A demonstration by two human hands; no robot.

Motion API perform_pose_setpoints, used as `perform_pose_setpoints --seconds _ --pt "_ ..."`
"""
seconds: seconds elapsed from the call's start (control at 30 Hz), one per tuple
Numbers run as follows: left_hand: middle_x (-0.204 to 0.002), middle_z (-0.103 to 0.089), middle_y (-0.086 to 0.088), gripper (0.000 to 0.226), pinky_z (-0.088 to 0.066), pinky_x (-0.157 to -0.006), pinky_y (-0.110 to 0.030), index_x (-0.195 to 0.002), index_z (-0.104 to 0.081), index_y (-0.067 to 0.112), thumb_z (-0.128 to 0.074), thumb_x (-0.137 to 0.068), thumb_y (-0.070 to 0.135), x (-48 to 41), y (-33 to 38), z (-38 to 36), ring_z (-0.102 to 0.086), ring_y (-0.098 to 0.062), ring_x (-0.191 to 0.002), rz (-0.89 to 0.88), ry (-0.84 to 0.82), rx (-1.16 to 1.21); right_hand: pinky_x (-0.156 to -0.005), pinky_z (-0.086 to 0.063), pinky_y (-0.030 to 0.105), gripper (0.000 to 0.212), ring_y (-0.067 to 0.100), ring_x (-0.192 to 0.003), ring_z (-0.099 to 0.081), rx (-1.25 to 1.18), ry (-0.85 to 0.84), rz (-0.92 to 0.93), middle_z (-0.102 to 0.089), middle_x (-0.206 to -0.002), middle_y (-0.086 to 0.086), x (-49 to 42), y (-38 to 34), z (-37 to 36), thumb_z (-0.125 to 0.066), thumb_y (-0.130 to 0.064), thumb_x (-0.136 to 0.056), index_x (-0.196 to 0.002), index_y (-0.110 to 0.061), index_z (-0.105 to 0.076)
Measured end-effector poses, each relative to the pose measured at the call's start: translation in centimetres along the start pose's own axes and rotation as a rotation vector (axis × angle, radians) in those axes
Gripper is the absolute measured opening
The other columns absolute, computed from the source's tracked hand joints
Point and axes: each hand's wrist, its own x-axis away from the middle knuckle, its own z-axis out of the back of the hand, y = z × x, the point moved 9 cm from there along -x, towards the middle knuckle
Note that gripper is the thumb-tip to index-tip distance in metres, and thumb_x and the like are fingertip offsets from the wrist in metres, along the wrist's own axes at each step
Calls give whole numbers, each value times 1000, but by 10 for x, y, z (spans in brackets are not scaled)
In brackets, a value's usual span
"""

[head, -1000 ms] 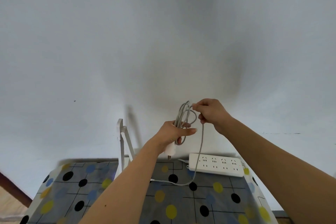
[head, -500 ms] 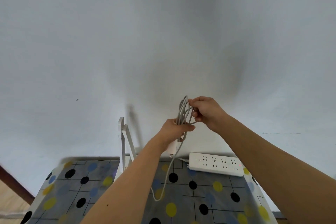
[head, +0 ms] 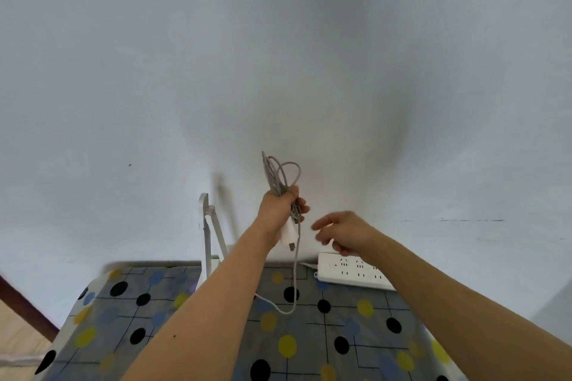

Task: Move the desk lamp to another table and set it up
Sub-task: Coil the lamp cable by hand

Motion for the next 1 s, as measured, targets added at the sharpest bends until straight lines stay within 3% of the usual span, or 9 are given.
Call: perform_pose_setpoints --seconds 0.13,0.27,0.37,0.47,0.63,0.77,0.9,1.0 --pt "-58 -60 0 23 -56 -62 -33 -76 -56 10 -53 -96 20 0 5 -3 -66 -17 -63 23 25 159 -39 -35 18 29 9 -45 -44 106 -183 -34 -61 -65 2 6 16 -44 -74 -18 -78 -106 -21 -66" --pt "-58 -56 1 22 -53 -58 -31 -76 -55 11 -54 -96 19 1 13 -7 -60 -15 -54 18 18 209 -40 -40 17 9 7 -43 -48 228 -130 10 -61 -61 -1 0 15 -56 -65 -27 -86 -88 -18 -65" --pt "-52 -53 3 19 -51 -55 -30 -76 -57 13 -57 -94 20 4 15 -4 -53 -14 -50 22 4 241 -50 -47 23 31 13 -53 -55 485 -25 53 -65 -71 3 -6 14 -37 -55 -42 -91 -88 -15 -67" --pt "-50 -48 3 18 -49 -52 -27 -77 -55 12 -63 -91 22 8 14 3 -49 -14 -47 40 -31 255 -70 -51 31 47 19 -73 -63 653 105 82 -68 -80 2 -9 17 -10 -45 -61 -88 -90 -18 -66" --pt "-47 -42 4 21 -48 -54 -28 -76 -55 12 -68 -86 26 12 8 7 -46 -14 -44 89 -87 190 -67 -42 31 66 15 -77 -60 829 185 48 -62 -76 -5 -12 20 23 -24 -83 -79 -77 -25 -57" --pt "-48 -43 4 25 -49 -50 -27 -83 -56 11 -75 -80 27 11 10 9 -46 -14 -44 58 -112 19 -69 -44 32 71 19 -78 -60 855 228 64 -60 -74 -3 -12 12 38 -16 -83 -79 -76 -23 -54" --pt "-48 -47 4 29 -48 -50 -27 -81 -57 12 -81 -72 27 8 13 7 -48 -14 -45 7 -140 -98 -76 -50 34 68 20 -76 -63 758 290 118 -67 -79 0 -10 -12 46 -27 -75 -85 -79 -18 -64" --pt "-52 -55 5 36 -49 -54 -27 -85 -64 11 -85 -64 32 8 12 3 -50 -13 -48 -26 -160 -225 -69 -51 32 51 19 -63 -63 540 311 119 -67 -65 0 -10 -26 51 -42 -58 -87 -69 -17 -66"
